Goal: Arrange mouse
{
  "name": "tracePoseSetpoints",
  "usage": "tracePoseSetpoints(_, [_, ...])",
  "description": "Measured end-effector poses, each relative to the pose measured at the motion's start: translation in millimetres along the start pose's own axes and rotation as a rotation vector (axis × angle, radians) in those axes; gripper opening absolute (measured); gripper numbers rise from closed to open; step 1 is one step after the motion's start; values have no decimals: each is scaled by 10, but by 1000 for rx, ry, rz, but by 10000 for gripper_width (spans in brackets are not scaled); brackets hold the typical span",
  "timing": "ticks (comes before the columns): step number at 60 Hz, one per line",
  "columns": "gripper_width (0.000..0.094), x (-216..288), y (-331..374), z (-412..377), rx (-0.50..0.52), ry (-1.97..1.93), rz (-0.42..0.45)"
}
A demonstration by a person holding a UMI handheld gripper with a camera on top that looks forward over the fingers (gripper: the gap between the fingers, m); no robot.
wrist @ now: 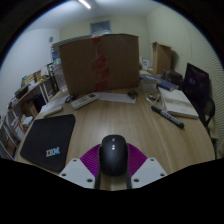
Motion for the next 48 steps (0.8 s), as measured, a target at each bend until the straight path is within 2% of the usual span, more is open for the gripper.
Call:
tracePoseSetpoints(4, [344,105,68,-56,-7,-15,-21])
tracePoseSetpoints(9, [346,747,269,-279,-24,-19,99])
tracePoseSetpoints(15, [343,1408,518,-894,-18,50,254])
tracePoseSetpoints(20, [347,1627,513,-1569,15,84,301])
tracePoseSetpoints(27, [372,1269,202,-2290,47,121,261])
tracePoseSetpoints(32, [381,815,-69,-2535,36,132,158])
tracePoseSetpoints(42, [405,9,-341,-2535,3,127,-13])
tracePoseSetpoints(44, [408,24,-371,-2526,7,126,23])
tracePoseSetpoints(48, [451,-8,-373,-2518,11,116,23])
Point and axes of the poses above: the point between the fingertips, and its own axes, seen from behind it with the camera up: z to the right, x up, y backward, against the way the camera looks, the point moved 2 cm from there along y, backward, against the way the camera looks, and after that the axes turned 4 degrees about z, right-handed, at the moved point
